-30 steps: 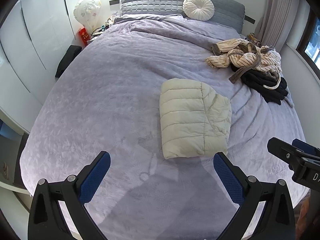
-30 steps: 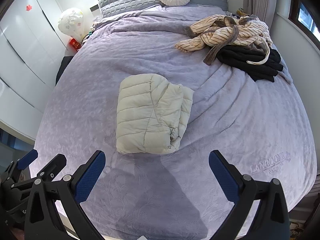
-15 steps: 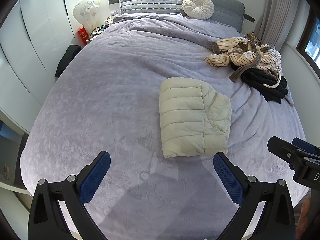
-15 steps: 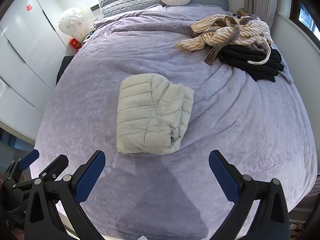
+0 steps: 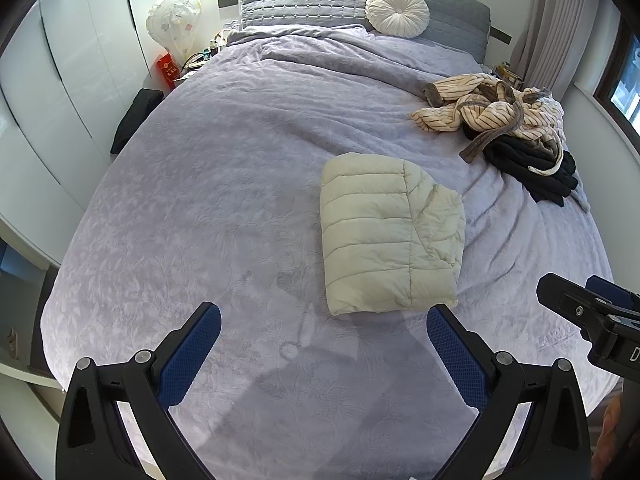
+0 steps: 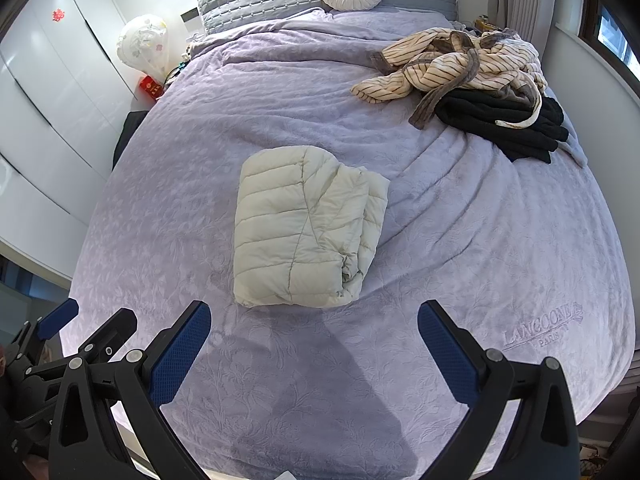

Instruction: Fold large clothes

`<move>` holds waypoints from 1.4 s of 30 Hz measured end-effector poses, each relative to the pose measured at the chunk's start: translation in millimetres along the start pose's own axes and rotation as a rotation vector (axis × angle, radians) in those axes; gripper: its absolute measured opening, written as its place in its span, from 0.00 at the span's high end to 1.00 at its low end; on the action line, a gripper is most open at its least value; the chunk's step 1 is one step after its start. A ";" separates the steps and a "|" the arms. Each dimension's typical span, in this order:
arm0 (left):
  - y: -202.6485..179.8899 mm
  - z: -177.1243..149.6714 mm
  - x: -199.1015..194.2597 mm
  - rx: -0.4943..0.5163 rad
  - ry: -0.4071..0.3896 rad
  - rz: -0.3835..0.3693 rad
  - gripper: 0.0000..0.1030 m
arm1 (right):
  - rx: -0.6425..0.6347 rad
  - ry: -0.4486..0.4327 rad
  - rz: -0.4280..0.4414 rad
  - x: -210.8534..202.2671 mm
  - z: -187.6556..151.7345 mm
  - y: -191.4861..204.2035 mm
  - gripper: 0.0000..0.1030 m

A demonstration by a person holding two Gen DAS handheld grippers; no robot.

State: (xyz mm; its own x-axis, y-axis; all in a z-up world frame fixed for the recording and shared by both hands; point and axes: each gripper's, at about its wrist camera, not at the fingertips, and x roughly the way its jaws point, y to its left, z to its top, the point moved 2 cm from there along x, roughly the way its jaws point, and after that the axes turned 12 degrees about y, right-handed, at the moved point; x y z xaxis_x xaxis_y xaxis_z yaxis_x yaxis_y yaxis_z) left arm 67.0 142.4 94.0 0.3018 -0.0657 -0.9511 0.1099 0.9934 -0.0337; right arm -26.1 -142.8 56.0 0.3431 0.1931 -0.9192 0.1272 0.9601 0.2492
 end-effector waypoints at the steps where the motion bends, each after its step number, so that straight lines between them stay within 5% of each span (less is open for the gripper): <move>1: 0.0 0.3 0.0 0.001 0.000 0.000 0.00 | 0.000 0.001 0.000 -0.1 0.1 0.3 0.00; 42: 2.2 2.2 3.8 0.008 0.002 0.003 0.00 | 0.001 0.004 0.001 -0.7 -2.1 2.5 0.00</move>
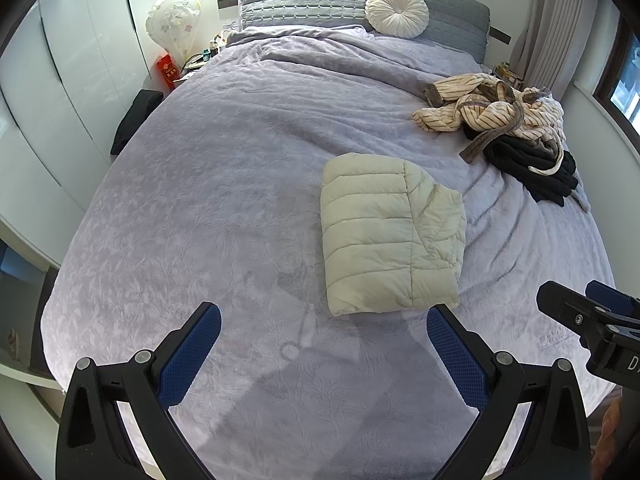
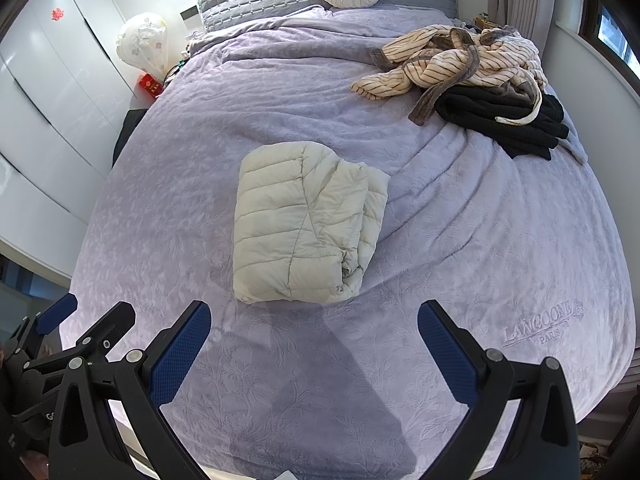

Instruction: Fold large clothes

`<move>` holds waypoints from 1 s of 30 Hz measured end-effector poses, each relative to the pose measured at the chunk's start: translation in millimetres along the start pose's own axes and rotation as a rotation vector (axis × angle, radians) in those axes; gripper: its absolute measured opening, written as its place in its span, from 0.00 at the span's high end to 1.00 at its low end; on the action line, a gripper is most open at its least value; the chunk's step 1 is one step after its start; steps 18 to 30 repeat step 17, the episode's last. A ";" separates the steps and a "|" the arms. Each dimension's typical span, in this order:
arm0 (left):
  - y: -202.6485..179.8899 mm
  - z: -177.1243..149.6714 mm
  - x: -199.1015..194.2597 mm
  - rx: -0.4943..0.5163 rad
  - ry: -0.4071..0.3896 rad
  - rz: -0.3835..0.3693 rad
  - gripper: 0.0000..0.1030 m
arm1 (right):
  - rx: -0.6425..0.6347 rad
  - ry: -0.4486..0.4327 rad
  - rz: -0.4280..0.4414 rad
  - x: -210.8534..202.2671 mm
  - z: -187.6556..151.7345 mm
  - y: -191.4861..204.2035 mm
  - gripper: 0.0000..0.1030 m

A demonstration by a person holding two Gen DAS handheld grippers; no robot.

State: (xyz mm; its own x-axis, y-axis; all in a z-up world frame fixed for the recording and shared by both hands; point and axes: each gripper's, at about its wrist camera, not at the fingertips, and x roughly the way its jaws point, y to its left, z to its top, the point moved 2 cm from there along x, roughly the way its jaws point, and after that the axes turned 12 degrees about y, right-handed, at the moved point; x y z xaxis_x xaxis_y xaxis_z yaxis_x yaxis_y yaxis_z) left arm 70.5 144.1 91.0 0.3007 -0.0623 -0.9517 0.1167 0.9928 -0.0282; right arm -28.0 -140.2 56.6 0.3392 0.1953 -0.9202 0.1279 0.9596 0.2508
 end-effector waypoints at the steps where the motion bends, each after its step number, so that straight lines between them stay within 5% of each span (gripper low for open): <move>1: 1.2 -0.4 0.2 0.000 0.000 0.000 0.00 | 0.000 0.000 -0.002 0.1 0.1 -0.4 0.00; 30: 2.8 7.0 4.5 0.026 -0.008 0.020 0.00 | 0.000 0.007 0.000 3.0 -10.9 0.6 0.00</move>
